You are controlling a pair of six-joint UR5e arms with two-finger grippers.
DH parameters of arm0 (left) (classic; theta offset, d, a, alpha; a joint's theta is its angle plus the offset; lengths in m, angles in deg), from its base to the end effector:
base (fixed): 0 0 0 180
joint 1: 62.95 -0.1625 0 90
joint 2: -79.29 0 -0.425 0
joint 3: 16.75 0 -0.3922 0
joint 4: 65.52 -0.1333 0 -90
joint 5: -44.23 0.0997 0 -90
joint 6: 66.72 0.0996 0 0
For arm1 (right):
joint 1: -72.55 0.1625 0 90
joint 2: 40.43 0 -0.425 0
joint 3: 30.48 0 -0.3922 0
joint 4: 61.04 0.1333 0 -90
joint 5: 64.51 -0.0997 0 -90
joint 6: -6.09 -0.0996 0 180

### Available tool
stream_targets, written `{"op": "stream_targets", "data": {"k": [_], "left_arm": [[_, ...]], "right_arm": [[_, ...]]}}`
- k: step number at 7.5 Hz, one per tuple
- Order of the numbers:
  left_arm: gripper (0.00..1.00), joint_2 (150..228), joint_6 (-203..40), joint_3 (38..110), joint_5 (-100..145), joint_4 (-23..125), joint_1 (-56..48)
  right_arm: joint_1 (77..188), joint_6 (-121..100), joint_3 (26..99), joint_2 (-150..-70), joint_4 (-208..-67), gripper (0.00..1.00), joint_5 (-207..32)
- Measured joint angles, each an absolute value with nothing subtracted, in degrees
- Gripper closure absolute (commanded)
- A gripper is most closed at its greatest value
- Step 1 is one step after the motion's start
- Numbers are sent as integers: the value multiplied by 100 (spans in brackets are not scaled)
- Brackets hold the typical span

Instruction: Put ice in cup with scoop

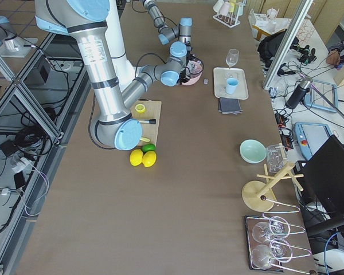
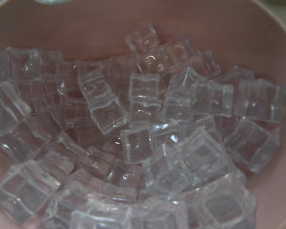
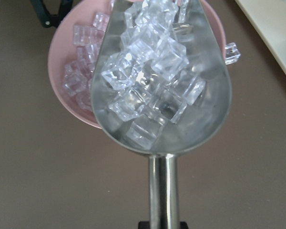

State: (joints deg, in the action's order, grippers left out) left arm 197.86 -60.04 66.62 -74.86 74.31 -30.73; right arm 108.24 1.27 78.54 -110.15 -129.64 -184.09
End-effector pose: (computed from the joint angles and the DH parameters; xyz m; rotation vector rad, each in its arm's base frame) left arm 0.5308 -0.4348 0.3217 0.9894 0.9991 1.2661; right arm -0.4180 -0.4039 0.2682 0.7034 -0.9624 -1.0374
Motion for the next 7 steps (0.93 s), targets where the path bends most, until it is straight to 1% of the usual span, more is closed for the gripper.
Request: {"op": "stream_targets", "data": {"k": [2,4,5,7], "left_arm": [[1,19786,-6004,6684,-7486,7431,-3054],[1,19726,-5997,6799,-7502,7422,-3039],[1,19603,-5996,6957,-7510,7405,-3031],[1,19297,-5988,7357,-7669,7329,-2924]], "right_arm": [[11273,38,7871,-10912,-13624,100,-18499],[11653,-277,7857,-10579,-14289,100,-18461],[11822,-403,7809,-10464,-14412,100,-18438],[11986,-852,7462,-10179,-14454,100,-18419]]}}
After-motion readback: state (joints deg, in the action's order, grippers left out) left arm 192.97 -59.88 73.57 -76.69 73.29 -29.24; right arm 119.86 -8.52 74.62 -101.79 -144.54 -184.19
